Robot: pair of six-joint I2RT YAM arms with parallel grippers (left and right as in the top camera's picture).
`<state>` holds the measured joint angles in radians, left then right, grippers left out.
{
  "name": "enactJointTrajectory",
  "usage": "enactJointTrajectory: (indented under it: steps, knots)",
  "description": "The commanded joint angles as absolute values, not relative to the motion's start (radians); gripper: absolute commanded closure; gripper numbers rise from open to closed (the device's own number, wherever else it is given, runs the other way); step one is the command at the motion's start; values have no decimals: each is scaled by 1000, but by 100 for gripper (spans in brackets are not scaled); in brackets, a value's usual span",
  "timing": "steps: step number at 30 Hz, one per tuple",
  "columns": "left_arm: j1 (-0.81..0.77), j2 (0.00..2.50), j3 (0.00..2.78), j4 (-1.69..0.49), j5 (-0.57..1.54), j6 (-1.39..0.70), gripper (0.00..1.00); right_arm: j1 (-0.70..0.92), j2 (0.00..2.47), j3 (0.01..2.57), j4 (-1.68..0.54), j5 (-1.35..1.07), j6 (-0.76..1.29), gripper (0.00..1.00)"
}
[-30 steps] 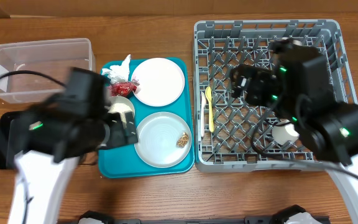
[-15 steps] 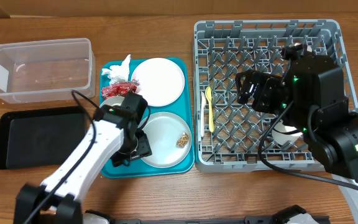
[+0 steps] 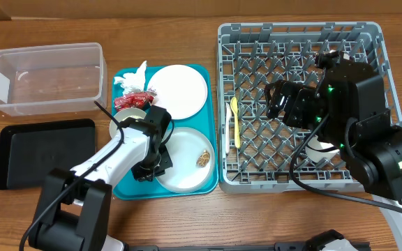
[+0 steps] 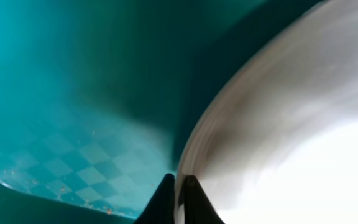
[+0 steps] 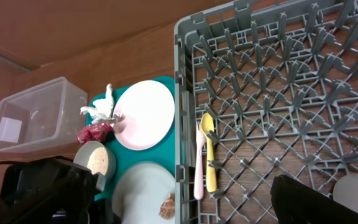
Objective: Sort waste into correct bins and load items into the dishwasher rack
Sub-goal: 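Grasp the grey plate rim with the left gripper and lift it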
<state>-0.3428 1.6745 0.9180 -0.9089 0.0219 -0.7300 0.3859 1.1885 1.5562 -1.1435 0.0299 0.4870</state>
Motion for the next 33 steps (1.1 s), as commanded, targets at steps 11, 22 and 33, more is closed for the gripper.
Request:
enactJointTrajectory:
  steps: [11,22,33]
  knots:
    - [-347,1503,1021,-1121,-37,-764,96,380,1187,1573,-1137,37,491,0]
    - [-346,1322,1172,-1271,-86,-763,96,380,1187,1573,-1133,37,491,0]
    - [-220,1188,1270,-1372,-115,-763,96,380,1187,1573,-1133,37,490,0]
